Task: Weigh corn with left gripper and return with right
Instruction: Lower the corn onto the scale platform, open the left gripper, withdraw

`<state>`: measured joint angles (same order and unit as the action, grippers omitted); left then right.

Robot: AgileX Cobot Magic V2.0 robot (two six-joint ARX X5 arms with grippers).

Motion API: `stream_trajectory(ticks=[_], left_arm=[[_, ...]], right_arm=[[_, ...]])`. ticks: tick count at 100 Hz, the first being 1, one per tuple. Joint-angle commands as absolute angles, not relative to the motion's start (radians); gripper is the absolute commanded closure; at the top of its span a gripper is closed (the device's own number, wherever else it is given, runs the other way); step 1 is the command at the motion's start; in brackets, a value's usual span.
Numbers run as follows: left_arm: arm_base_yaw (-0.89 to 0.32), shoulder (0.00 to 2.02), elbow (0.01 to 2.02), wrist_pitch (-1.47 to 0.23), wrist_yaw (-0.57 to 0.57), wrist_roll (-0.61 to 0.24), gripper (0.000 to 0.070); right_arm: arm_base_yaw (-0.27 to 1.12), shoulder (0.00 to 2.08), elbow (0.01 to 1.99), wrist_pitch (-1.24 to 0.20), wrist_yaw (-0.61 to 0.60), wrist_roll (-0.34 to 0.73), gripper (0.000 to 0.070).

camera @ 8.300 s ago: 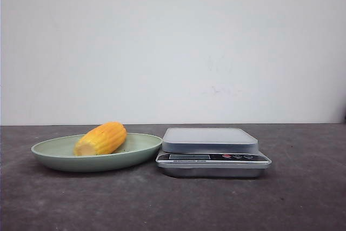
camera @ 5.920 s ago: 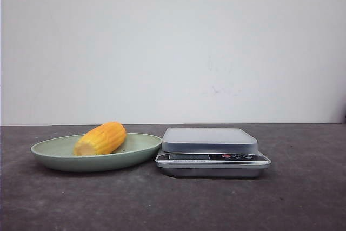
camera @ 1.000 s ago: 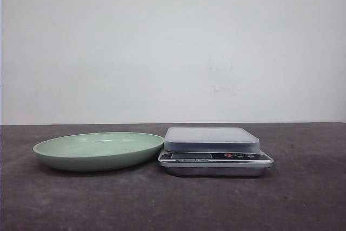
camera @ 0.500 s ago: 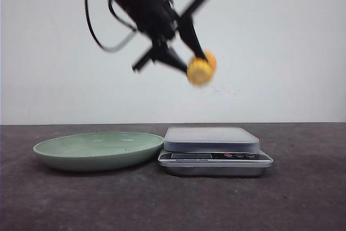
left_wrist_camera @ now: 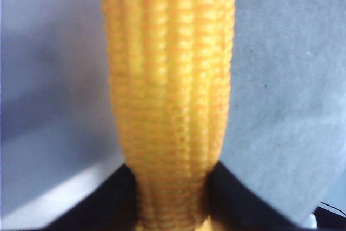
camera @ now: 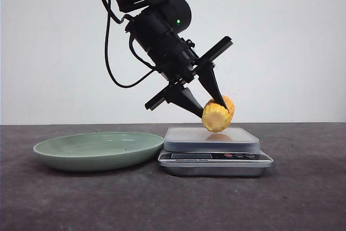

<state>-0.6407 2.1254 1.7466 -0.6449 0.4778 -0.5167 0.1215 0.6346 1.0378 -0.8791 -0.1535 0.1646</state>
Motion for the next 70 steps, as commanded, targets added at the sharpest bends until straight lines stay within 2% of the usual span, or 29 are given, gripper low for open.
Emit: stream_trajectory(ticks=[1, 7, 19, 23, 30, 70], left_arm=[[-0.648, 2.153, 1.766, -0.643, 0.464, -0.518, 0.0309], [-0.646, 2.153, 1.766, -0.654, 0.462, -0.518, 0.0237], [-0.634, 2.153, 1.766, -0.685, 0.463, -0.516, 0.0196], [-0.63, 2.153, 1.766, -0.686, 0.465, -0.517, 0.0141], [-0.619, 2.15, 1.776, -0.694, 0.476, -0.517, 0.0004], [-0.528, 2.016, 2.031, -0.813, 0.464, -0.469, 0.0]], right_arm=[[0.123, 0.638, 1.047, -0.868, -0.149, 0.173, 0.0084], [0.123, 0.638, 1.048, -0.868, -0.149, 0.173, 0.0085], [0.123, 0.638, 1.047, -0.868, -0.133, 0.173, 0.0085], [0.123, 0.638, 1.047, -0.868, -0.126, 0.173, 0.0084], [0.123, 0.638, 1.047, -0.868, -0.122, 0.173, 0.0084], [0.123, 0.638, 1.047, -0.866, -0.1, 0.172, 0.0085]])
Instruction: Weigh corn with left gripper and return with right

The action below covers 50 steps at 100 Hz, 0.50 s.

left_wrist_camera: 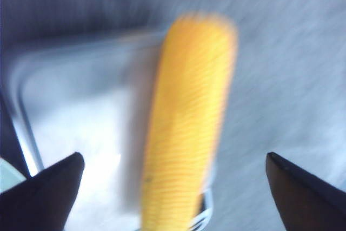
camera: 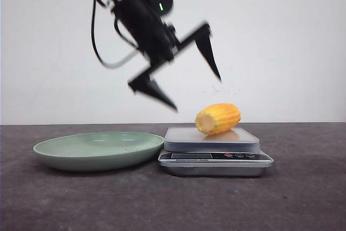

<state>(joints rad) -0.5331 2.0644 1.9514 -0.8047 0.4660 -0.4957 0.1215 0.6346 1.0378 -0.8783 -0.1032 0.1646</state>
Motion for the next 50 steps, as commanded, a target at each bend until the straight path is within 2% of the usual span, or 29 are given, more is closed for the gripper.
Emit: stream_trajectory(ticks=[1, 11, 24, 50], left_arm=[[-0.525, 2.009, 2.04, -0.819, 0.464, -0.466, 0.0], [-0.504, 1.936, 2.13, -0.89, 0.449, -0.421, 0.0], [-0.505, 1.792, 2.177, -0.978, 0.362, -0.326, 0.0], [-0.566, 1.456, 2.178, -1.006, 0.202, -0.268, 0.0]], right_arm=[[0.123, 0.638, 1.047, -0.866, -0.1, 0.172, 0.0084], [0.123, 0.638, 1.047, -0.868, -0.1, 0.172, 0.0085], [0.123, 0.638, 1.047, -0.868, -0.1, 0.171, 0.0085], [0.123, 0.638, 1.047, -0.878, -0.105, 0.168, 0.0085]])
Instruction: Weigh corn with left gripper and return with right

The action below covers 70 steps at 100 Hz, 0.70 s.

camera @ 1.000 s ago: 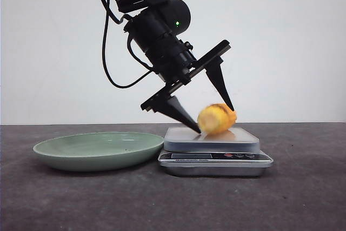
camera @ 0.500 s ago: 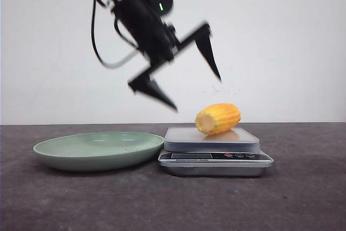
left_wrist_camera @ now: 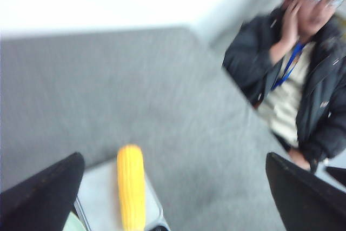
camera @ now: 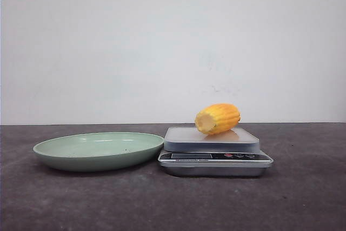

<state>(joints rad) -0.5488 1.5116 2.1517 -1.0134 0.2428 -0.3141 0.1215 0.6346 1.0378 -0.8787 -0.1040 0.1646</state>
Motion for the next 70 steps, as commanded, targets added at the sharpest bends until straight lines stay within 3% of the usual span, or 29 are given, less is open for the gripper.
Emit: stream_trajectory(ticks=[1, 14, 34, 44, 58, 70], left_arm=[[-0.569, 1.445, 2.178, -1.007, 0.194, -0.265, 0.0], [-0.585, 1.319, 2.178, -1.069, 0.111, -0.212, 0.0], [-0.585, 1.182, 2.178, -1.34, -0.073, -0.166, 0.0], [-0.585, 1.137, 2.177, -1.462, -0.159, -0.165, 0.0], [-0.585, 1.068, 2.17, -1.456, -0.179, -0.176, 0.0], [-0.585, 1.044, 2.17, -1.415, -0.191, -0.176, 0.0]], right_arm=[[0.123, 0.638, 1.047, -0.879, -0.105, 0.168, 0.0085], [0.123, 0.638, 1.047, -0.946, -0.105, 0.145, 0.0085], [0.123, 0.638, 1.047, -0.992, -0.128, 0.127, 0.0085], [0.123, 0.641, 1.047, -0.919, -0.232, 0.129, 0.0085], [0.134, 0.685, 1.047, -0.742, -0.397, 0.191, 0.0085], [0.185, 0.762, 1.048, -0.608, -0.418, 0.271, 0.0085]])
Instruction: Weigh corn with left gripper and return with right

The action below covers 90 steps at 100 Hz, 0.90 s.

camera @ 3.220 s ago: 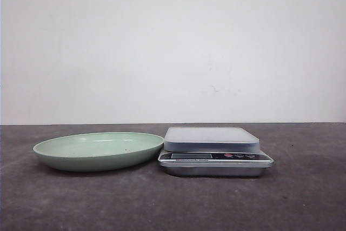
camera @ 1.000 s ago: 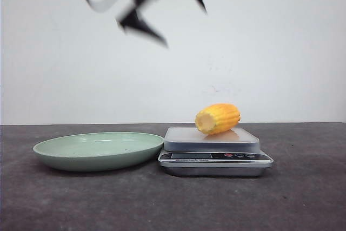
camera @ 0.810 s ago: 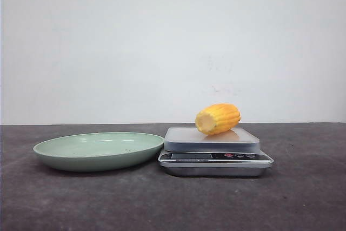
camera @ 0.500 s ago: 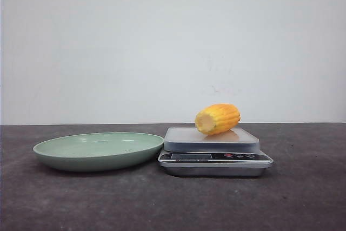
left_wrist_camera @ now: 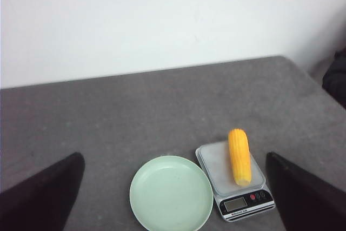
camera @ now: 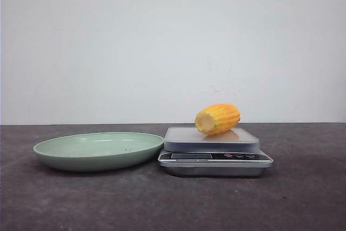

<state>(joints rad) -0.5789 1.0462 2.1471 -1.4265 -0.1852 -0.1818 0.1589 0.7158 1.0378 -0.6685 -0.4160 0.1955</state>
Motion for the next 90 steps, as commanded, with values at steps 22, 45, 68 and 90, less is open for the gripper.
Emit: stream_trajectory(ticks=[22, 45, 68, 90], left_arm=[[-0.585, 1.056, 2.17, -1.422, -0.191, -0.174, 0.0], [-0.585, 1.081, 2.17, -1.449, -0.184, -0.177, 0.0], [-0.585, 1.08, 2.17, -1.452, -0.183, -0.176, 0.0], [-0.585, 1.072, 2.17, -1.453, -0.183, -0.176, 0.0]], right_arm=[[0.355, 1.014, 1.105, -0.512, -0.294, 0.352, 0.0085], [0.495, 1.39, 1.362, -0.687, -0.099, 0.377, 0.0084], [0.516, 1.681, 1.567, -0.868, -0.05, 0.398, 0.0084], [0.514, 1.825, 1.57, -0.904, -0.047, 0.494, 0.0084]])
